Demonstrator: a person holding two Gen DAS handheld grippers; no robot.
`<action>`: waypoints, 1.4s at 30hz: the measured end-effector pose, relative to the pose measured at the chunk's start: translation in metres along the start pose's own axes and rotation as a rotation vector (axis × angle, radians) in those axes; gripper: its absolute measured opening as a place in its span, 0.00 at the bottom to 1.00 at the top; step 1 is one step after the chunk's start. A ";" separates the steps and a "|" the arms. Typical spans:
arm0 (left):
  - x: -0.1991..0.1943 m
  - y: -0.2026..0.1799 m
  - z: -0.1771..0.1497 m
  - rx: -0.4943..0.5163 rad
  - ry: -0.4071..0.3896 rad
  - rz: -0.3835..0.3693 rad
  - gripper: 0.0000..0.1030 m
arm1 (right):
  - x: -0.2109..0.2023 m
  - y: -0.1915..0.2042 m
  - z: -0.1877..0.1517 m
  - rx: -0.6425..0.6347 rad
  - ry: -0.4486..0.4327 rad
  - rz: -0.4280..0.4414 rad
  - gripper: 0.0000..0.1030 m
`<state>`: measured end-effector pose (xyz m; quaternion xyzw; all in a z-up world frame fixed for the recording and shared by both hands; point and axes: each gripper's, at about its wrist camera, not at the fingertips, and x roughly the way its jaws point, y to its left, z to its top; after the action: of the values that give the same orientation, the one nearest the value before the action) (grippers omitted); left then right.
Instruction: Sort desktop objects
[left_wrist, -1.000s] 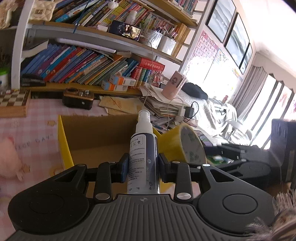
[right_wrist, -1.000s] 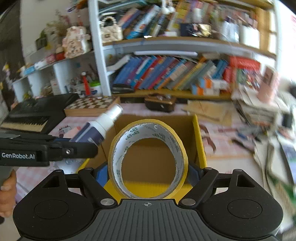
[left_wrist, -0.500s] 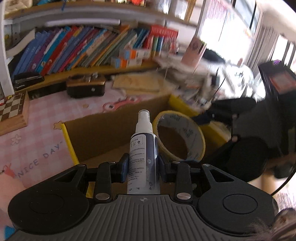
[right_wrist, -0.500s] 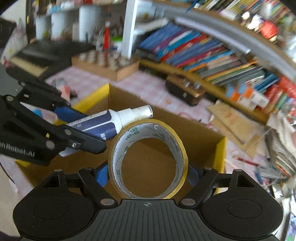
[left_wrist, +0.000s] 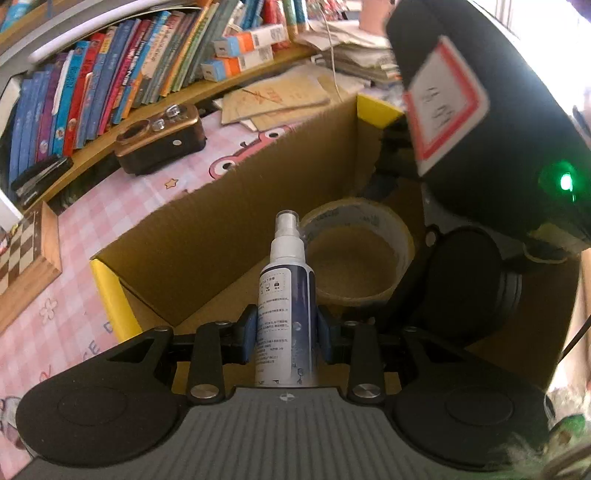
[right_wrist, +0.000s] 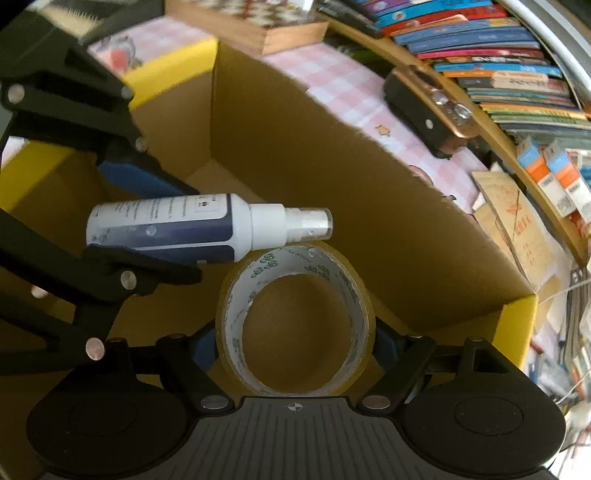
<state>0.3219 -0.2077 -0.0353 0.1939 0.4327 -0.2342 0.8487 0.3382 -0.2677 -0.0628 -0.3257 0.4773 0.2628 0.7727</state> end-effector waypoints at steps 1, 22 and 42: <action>0.001 -0.002 -0.001 0.012 0.003 0.006 0.29 | 0.001 0.003 0.000 -0.018 0.002 -0.005 0.81; -0.108 0.027 -0.026 -0.235 -0.389 0.135 0.97 | -0.107 -0.029 -0.033 0.331 -0.393 -0.057 0.92; -0.184 0.002 -0.118 -0.458 -0.550 0.237 1.00 | -0.174 0.027 -0.115 0.688 -0.636 -0.225 0.93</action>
<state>0.1518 -0.1007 0.0522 -0.0222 0.2043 -0.0746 0.9758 0.1827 -0.3536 0.0499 -0.0040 0.2382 0.0910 0.9669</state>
